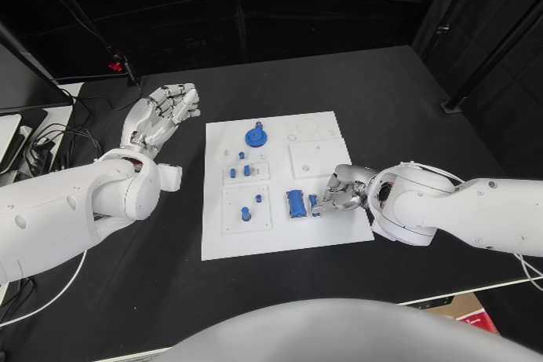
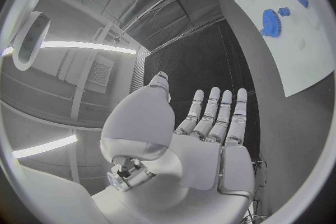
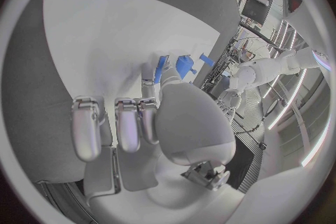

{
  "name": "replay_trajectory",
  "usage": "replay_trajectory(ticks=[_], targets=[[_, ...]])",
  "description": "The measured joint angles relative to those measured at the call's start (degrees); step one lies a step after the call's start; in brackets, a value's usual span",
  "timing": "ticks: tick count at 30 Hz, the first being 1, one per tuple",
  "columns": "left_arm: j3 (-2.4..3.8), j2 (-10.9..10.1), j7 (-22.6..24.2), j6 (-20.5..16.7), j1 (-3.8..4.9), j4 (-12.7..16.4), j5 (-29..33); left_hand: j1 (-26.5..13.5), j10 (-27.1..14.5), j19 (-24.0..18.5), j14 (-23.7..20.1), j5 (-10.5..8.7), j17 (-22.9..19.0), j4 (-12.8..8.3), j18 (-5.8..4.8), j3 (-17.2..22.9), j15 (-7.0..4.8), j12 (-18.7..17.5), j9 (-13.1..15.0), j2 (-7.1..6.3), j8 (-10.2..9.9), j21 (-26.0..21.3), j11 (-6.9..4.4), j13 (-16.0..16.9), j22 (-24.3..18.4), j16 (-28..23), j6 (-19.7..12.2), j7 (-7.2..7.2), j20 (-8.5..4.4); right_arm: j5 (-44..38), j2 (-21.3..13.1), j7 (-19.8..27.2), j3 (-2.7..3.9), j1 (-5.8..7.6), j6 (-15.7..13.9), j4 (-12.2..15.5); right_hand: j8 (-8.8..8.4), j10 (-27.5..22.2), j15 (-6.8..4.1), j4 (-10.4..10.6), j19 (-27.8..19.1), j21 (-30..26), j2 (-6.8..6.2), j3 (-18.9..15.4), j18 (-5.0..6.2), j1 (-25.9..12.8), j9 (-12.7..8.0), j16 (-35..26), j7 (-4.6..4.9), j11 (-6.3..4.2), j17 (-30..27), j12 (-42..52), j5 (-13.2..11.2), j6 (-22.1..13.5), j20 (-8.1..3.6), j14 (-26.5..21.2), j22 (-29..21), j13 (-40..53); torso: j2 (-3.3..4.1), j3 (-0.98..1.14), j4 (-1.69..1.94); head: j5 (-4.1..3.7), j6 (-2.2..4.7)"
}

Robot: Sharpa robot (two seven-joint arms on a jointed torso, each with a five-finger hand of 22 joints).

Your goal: Assemble the parts on the task board

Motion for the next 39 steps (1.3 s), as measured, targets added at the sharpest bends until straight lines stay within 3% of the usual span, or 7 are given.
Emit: replay_trajectory(ticks=[14,17,23,26,30,38,39], targets=[[0.00,0.1,0.0,0.0,-1.11,0.1,0.1,-0.3,-0.4,0.0,-0.4,0.00,-1.6,0.0,0.00,-1.9,0.41,1.3,-0.3,0.30,1.8,0.5,0.82,-0.1,0.5,0.9,3.0,0.12,0.00,14.3,0.0,27.9,0.10,1.02,-20.2,-7.1,1.29,-0.2,0.03,0.7,0.0,-3.7,4.02,-1.9,0.00,-1.4,1.3,0.0,0.68,0.24,0.0,0.0,1.5,-4.6,0.00,0.0,0.0,0.0,-0.33,0.15,0.09,2.01,0.00],[0.00,0.3,0.0,0.0,-1.46,0.1,0.2,-0.1,-0.5,0.1,-0.5,0.00,-2.4,0.0,0.00,-2.7,0.49,1.4,-0.8,0.52,1.8,0.5,0.74,-0.2,0.5,1.3,4.9,0.32,0.11,23.1,2.1,38.6,0.10,1.14,-20.8,-10.5,1.88,-1.3,2.08,0.2,-12.4,-21.9,4.79,-4.3,4.43,-0.7,1.3,-6.5,2.21,2.26,0.0,-4.4,2.8,-9.1,1.64,-1.7,0.0,0.1,-0.41,0.25,0.14,3.05,0.00],[0.01,0.4,0.0,-0.3,-2.63,0.5,0.5,-1.2,-2.6,0.2,-1.7,-0.76,-4.0,0.1,0.01,-4.0,0.38,1.7,-1.2,0.19,-0.4,0.9,-3.03,-0.2,0.0,2.2,3.2,0.31,0.21,41.5,8.3,58.7,0.09,1.25,-19.2,-17.9,0.90,-42.6,7.70,0.1,-39.9,-56.4,4.99,-9.1,7.97,-7.7,-0.1,-48.6,4.21,7.28,-24.8,-52.9,4.6,-20.2,5.31,-39.1,-10.5,-21.6,-0.58,0.46,0.13,4.94,0.00],[0.01,0.3,0.0,-0.5,-3.07,1.0,0.6,-2.5,-5.2,0.2,-2.4,-1.20,-4.5,0.1,0.01,-3.9,-0.35,1.7,-1.1,-0.96,-0.7,0.9,-2.23,-0.2,-0.6,2.7,-0.6,0.02,0.21,48.2,10.9,65.6,0.10,1.26,-17.9,-20.4,-0.43,-50.9,11.41,0.6,-50.2,-66.0,-0.96,-5.6,5.24,-14.8,-0.9,-58.2,2.96,10.66,-31.4,-62.7,6.7,-26.3,7.35,-49.8,-16.0,-29.4,-0.58,0.55,0.06,5.60,0.00],[0.01,0.0,0.0,-1.0,-3.49,1.4,0.7,-4.1,-7.7,-0.6,-3.0,-1.20,-4.9,0.2,0.01,-0.9,-1.20,2.9,-0.5,-3.89,2.2,0.9,-1.15,-0.1,-2.2,3.4,-3.9,-0.24,-0.03,54.1,13.5,70.4,0.10,1.26,-15.6,-22.2,-1.90,-61.2,9.52,0.9,-62.0,-76.7,-7.87,-1.3,3.52,-21.8,-1.7,-66.7,0.51,7.05,-37.7,-70.4,7.8,-36.3,9.17,-63.0,-24.5,-36.1,-0.58,0.54,-0.05,6.18,0.04],[0.00,0.4,0.0,-1.6,-4.06,1.1,0.9,-5.1,-7.9,-4.9,-3.7,-1.20,-5.0,0.2,0.01,0.7,-1.88,4.7,-0.4,-5.00,5.2,-0.3,-0.92,-0.1,-7.0,3.6,-4.3,-0.40,-0.08,59.1,14.6,73.7,0.07,1.18,-12.1,-22.8,2.68,-64.8,7.34,1.0,-72.3,-85.3,-6.97,0.0,3.53,-22.9,0.2,-67.6,-1.48,4.20,-41.2,-71.6,7.7,-43.1,8.62,-69.2,-43.4,-40.6,-0.74,0.50,0.07,5.89,1.12],[-0.02,0.5,0.0,-1.6,-4.13,1.1,0.9,-9.1,-9.3,-6.7,-4.3,-2.80,-6.4,-1.6,-1.32,2.4,-3.27,0.3,-2.0,-4.88,1.0,-1.7,-2.30,-1.5,-10.7,-1.2,-5.6,-1.20,-1.73,59.3,14.6,73.8,0.03,1.16,-11.9,-22.8,1.33,-66.3,6.15,-0.4,-73.2,-86.6,-6.79,0.6,2.48,-25.3,-1.0,-69.2,-2.14,2.89,-44.1,-73.0,6.7,-44.9,7.65,-70.4,-46.3,-43.5,-0.77,0.50,0.10,5.82,1.24]])
